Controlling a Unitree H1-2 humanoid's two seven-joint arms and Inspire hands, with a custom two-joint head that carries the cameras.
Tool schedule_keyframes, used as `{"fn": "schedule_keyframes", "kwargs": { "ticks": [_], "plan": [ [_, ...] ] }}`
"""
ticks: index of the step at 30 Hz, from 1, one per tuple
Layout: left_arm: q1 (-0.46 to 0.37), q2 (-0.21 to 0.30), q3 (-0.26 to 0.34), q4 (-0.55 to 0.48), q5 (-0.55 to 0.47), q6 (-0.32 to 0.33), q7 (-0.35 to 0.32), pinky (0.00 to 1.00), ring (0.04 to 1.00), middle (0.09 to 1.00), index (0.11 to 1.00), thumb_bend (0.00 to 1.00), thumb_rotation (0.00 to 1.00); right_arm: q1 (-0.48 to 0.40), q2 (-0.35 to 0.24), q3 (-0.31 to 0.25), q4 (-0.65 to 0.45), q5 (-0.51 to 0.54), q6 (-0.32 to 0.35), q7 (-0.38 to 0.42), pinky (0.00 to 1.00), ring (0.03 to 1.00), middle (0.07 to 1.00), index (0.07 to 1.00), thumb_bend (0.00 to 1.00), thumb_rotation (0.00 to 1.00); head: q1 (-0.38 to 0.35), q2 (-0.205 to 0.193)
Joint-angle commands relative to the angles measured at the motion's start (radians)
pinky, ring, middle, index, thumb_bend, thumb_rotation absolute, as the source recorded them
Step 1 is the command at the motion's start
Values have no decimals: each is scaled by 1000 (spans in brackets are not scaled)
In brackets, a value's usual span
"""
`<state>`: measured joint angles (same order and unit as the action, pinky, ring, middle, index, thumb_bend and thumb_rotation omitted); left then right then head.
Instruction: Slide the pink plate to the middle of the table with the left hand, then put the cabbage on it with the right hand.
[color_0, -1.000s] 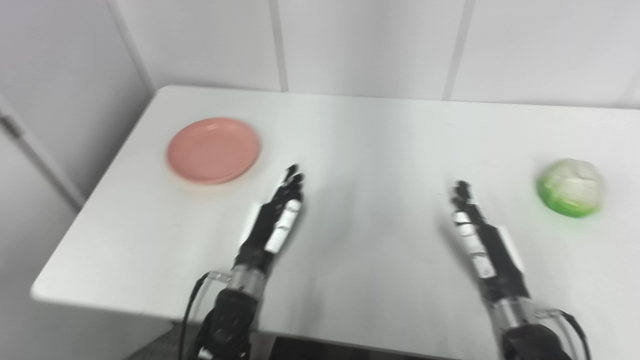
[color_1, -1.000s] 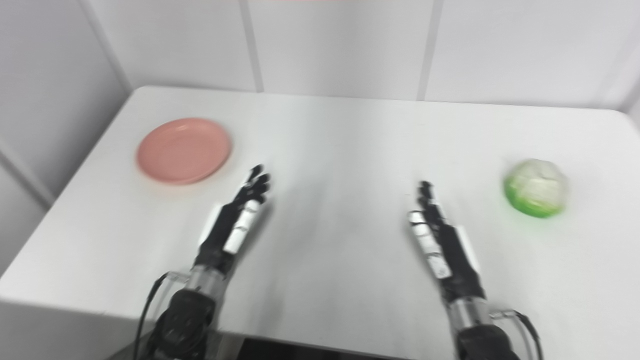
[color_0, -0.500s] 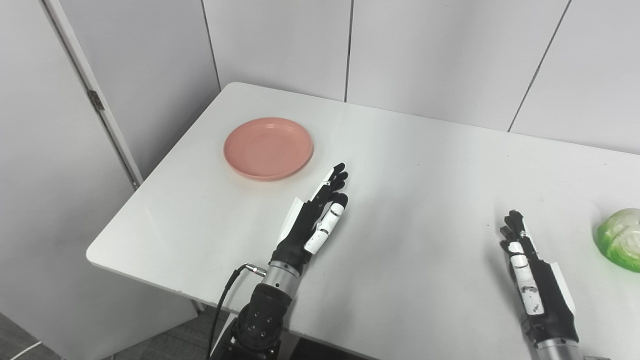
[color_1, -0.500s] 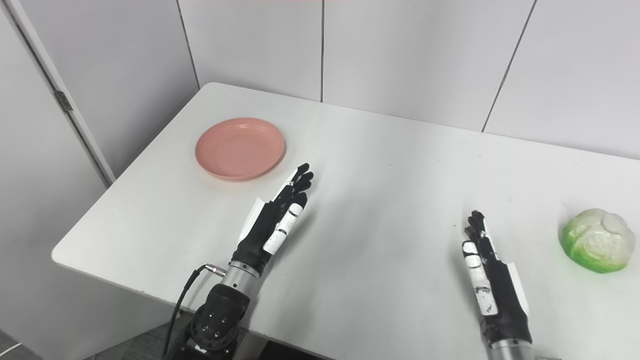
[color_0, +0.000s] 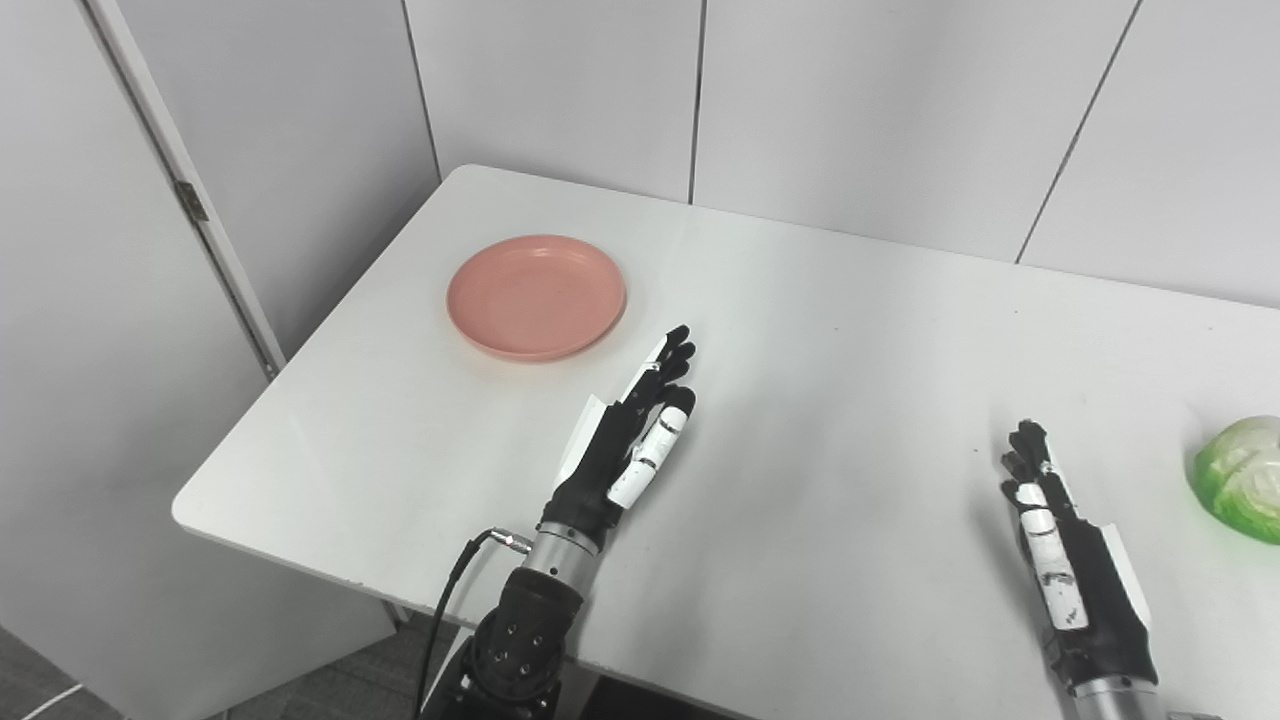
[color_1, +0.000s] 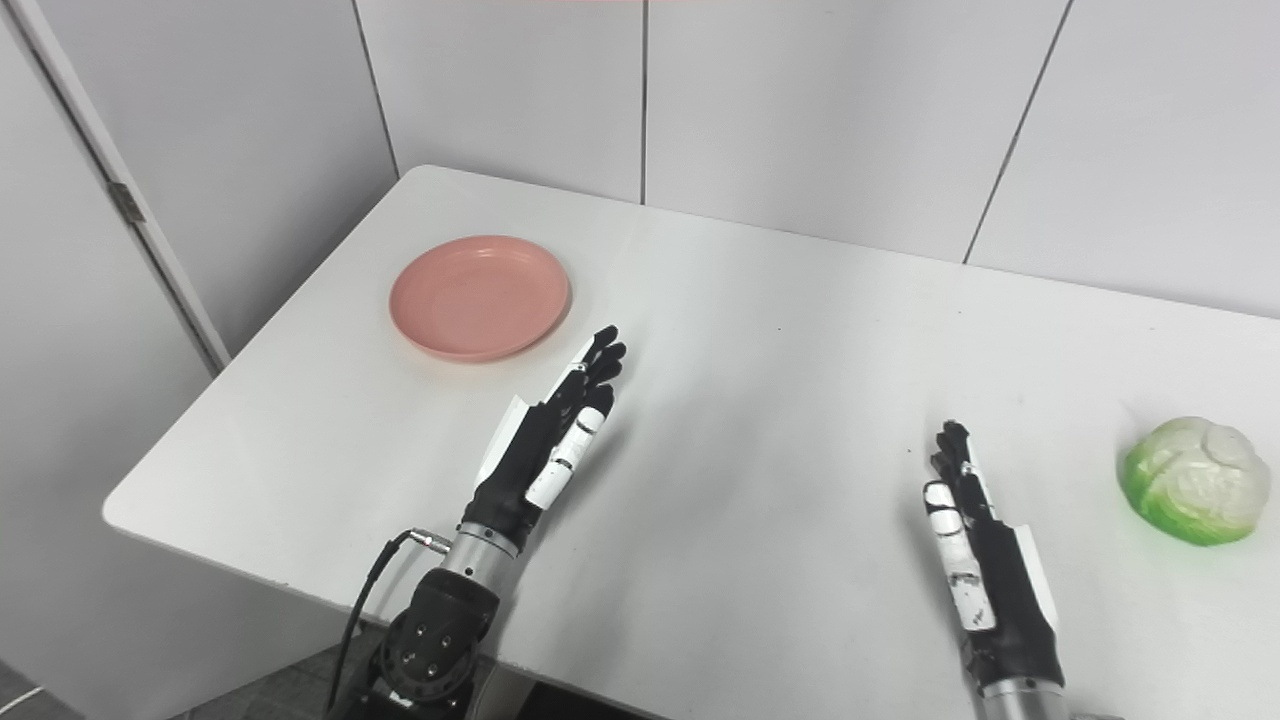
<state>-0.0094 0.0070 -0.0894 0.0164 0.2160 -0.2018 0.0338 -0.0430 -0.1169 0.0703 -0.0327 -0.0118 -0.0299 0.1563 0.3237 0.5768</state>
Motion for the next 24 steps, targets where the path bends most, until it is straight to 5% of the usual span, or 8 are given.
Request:
{"fn": "schedule_keyframes", "kwargs": {
  "ticks": [1, 12, 24],
  "plan": [
    [3, -23, -18, 40, -14, 33, -10, 913, 939, 956, 952, 514, 1000, 0, 13, 8, 9, 2, -39, -4, 1000, 1000, 1000, 1000, 222, 1000, 3, 0],
    [-49, -23, -9, -160, -36, 168, -45, 900, 930, 936, 932, 470, 1000, -3, 20, 13, 25, -6, -61, -5, 1000, 1000, 1000, 1000, 237, 1000, 5, -2],
    [-171, 35, 44, -277, -88, 251, -79, 917, 935, 947, 943, 585, 1000, -6, 23, 16, 30, -15, -58, -10, 1000, 1000, 1000, 1000, 251, 1000, 7, -2]
  ]
}}
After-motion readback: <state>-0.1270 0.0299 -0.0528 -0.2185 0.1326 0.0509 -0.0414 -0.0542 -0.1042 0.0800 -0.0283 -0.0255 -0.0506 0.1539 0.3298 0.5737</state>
